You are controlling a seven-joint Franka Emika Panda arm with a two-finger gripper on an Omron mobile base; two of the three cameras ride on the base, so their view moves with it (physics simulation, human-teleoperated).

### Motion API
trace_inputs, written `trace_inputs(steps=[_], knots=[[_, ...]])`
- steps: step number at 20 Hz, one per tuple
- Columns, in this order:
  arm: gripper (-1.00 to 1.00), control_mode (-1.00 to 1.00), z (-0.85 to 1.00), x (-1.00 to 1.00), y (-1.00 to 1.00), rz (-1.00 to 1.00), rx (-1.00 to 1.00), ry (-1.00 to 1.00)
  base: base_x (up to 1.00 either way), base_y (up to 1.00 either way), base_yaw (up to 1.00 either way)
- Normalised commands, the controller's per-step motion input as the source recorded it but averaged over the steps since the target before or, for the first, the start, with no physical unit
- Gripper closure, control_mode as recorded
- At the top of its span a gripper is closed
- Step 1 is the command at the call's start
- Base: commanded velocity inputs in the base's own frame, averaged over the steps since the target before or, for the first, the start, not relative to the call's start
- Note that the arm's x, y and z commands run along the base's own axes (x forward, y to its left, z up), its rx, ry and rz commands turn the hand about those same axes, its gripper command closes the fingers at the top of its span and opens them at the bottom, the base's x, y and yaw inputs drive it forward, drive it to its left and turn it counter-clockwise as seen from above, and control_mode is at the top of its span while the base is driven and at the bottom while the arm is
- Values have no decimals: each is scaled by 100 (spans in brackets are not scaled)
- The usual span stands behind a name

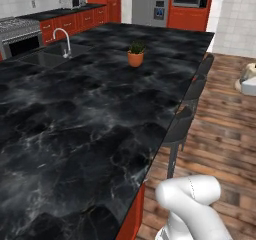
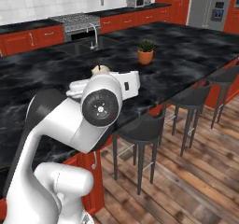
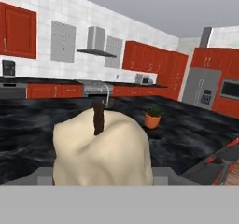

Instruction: Get the candle and the beer from the cabinet and move them to the dining counter.

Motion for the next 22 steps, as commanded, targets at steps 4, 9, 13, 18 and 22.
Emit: trace_inputs(steps=[4, 9, 13, 18, 22], knots=[[100, -100, -63, 14, 49, 10, -5, 0, 0, 0, 0], [100, -100, -65, 45, 76, 17, -2, 6, 0, 0, 0], [100, -100, -74, 57, 72, 15, -2, 10, 0, 0, 0], [100, -100, -74, 79, 41, 0, -7, 4, 0, 0, 0], [100, -100, -48, 40, 4, 0, -11, 11, 0, 0, 0]])
